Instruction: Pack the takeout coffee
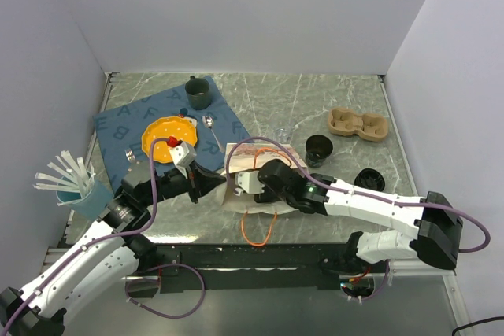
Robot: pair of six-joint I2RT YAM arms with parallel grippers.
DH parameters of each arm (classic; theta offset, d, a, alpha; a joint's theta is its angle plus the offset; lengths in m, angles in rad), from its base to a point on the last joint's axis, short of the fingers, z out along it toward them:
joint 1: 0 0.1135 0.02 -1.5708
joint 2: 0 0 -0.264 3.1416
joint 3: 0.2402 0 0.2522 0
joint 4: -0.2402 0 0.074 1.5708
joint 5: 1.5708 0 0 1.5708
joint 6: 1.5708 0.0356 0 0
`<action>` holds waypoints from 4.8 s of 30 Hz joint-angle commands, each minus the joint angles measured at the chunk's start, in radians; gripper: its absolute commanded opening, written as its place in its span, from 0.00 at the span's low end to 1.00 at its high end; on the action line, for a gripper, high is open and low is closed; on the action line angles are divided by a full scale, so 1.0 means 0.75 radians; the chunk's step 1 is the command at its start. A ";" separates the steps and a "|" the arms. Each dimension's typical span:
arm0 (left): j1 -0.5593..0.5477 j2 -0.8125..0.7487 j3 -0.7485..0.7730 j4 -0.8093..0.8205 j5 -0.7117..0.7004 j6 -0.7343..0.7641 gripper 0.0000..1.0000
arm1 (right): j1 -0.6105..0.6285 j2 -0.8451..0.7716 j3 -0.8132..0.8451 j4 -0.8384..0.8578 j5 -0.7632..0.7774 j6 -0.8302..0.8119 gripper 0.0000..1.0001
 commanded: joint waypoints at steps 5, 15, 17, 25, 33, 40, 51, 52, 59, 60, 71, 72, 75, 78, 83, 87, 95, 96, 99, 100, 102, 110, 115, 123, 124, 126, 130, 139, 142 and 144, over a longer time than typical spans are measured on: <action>-0.002 -0.002 0.029 0.101 0.007 -0.039 0.01 | -0.032 0.051 -0.006 0.133 -0.010 -0.011 0.50; -0.002 -0.006 0.023 0.105 0.008 -0.051 0.01 | -0.053 0.137 -0.006 0.196 0.011 -0.005 0.54; -0.002 -0.012 0.021 0.095 0.005 -0.051 0.01 | -0.055 0.151 0.001 0.200 0.009 0.009 0.55; 0.000 -0.033 0.027 0.060 -0.005 -0.037 0.01 | -0.067 0.163 -0.018 0.213 0.000 0.032 0.60; -0.002 -0.031 0.017 0.079 -0.003 -0.053 0.01 | -0.077 0.167 -0.040 0.213 -0.014 0.040 0.67; -0.002 -0.021 0.021 0.077 -0.005 -0.055 0.01 | -0.083 0.188 -0.036 0.225 -0.028 0.040 0.65; -0.002 -0.012 0.023 0.070 -0.017 -0.051 0.01 | -0.110 0.229 -0.018 0.241 -0.036 0.066 0.66; -0.002 -0.014 0.025 0.062 -0.019 -0.047 0.01 | -0.112 0.225 -0.018 0.243 -0.043 0.068 0.67; -0.002 -0.002 0.031 0.068 -0.021 -0.041 0.01 | -0.118 0.206 -0.026 0.249 -0.034 0.050 0.77; -0.002 -0.004 0.033 0.068 -0.023 -0.041 0.01 | -0.118 0.196 -0.024 0.249 -0.036 0.050 0.79; -0.002 0.010 0.078 0.050 -0.048 -0.060 0.01 | -0.116 0.137 0.029 0.141 -0.083 0.058 0.90; -0.002 0.010 0.080 0.040 -0.052 -0.062 0.01 | -0.118 0.129 0.047 0.125 -0.092 0.064 0.91; -0.002 0.014 0.094 0.023 -0.054 -0.058 0.01 | -0.116 0.112 0.074 0.082 -0.110 0.064 0.92; -0.002 0.012 0.105 0.017 -0.056 -0.070 0.01 | -0.116 0.106 0.111 0.029 -0.120 0.068 0.94; -0.002 0.014 0.115 0.003 -0.066 -0.090 0.01 | -0.116 0.100 0.170 -0.047 -0.149 0.091 0.94; -0.002 0.014 0.121 -0.009 -0.070 -0.105 0.01 | -0.116 0.098 0.225 -0.123 -0.186 0.095 0.93; -0.002 0.016 0.145 -0.020 -0.074 -0.135 0.01 | -0.106 0.084 0.326 -0.288 -0.247 0.124 0.92; -0.002 0.018 0.152 -0.056 -0.074 -0.135 0.01 | -0.108 0.076 0.332 -0.299 -0.261 0.124 0.92; -0.002 0.026 0.174 -0.075 -0.076 -0.129 0.01 | -0.104 0.065 0.360 -0.360 -0.292 0.128 0.91; -0.002 0.030 0.180 -0.085 -0.076 -0.129 0.01 | -0.100 0.065 0.367 -0.378 -0.312 0.128 0.91; -0.002 0.035 0.192 -0.101 -0.080 -0.127 0.01 | -0.091 0.053 0.375 -0.409 -0.321 0.132 0.91; -0.002 0.063 0.237 -0.161 -0.097 -0.139 0.01 | -0.077 0.063 0.458 -0.511 -0.423 0.185 0.91; -0.002 0.094 0.274 -0.175 -0.103 -0.172 0.01 | -0.067 0.084 0.538 -0.575 -0.458 0.226 0.88; -0.002 0.159 0.362 -0.253 -0.121 -0.199 0.02 | -0.042 0.090 0.602 -0.650 -0.480 0.267 0.88; -0.002 0.169 0.376 -0.261 -0.127 -0.201 0.03 | -0.042 0.092 0.608 -0.655 -0.476 0.269 0.87; -0.002 0.180 0.389 -0.265 -0.136 -0.215 0.04 | -0.042 0.094 0.637 -0.673 -0.472 0.279 0.87; -0.002 0.216 0.434 -0.300 -0.168 -0.231 0.07 | -0.040 0.108 0.700 -0.693 -0.478 0.295 0.84; -0.002 0.245 0.481 -0.353 -0.293 -0.254 0.25 | -0.042 0.127 0.753 -0.677 -0.441 0.373 0.81; -0.002 0.237 0.489 -0.355 -0.350 -0.268 0.34 | -0.048 0.139 0.769 -0.673 -0.405 0.385 0.80; -0.002 0.241 0.493 -0.363 -0.381 -0.268 0.43 | -0.055 0.147 0.778 -0.665 -0.384 0.396 0.80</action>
